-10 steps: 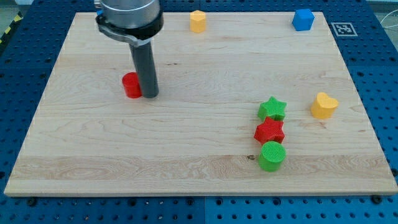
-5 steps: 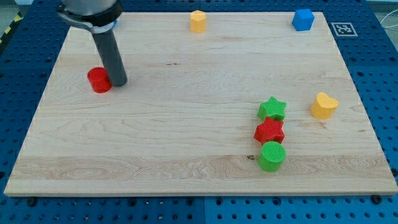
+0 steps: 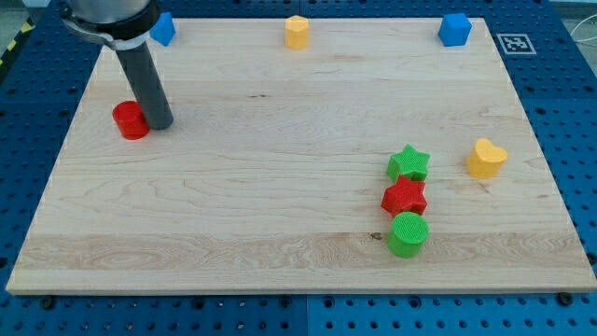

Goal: Slide the red circle to the center left

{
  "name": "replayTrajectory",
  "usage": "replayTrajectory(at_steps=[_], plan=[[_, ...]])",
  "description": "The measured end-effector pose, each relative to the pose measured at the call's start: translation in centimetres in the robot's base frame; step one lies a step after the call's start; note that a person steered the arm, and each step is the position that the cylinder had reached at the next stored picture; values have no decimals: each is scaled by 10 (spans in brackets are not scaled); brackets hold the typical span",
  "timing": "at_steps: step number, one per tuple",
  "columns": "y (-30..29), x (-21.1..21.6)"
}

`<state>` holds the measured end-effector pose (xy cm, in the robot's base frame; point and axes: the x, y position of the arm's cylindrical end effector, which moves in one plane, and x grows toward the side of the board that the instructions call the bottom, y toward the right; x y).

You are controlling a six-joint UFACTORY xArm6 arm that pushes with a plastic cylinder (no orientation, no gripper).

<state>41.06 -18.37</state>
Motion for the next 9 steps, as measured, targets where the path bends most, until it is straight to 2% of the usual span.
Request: replayTrajectory(at_steps=[9], plan=[[0, 0]])
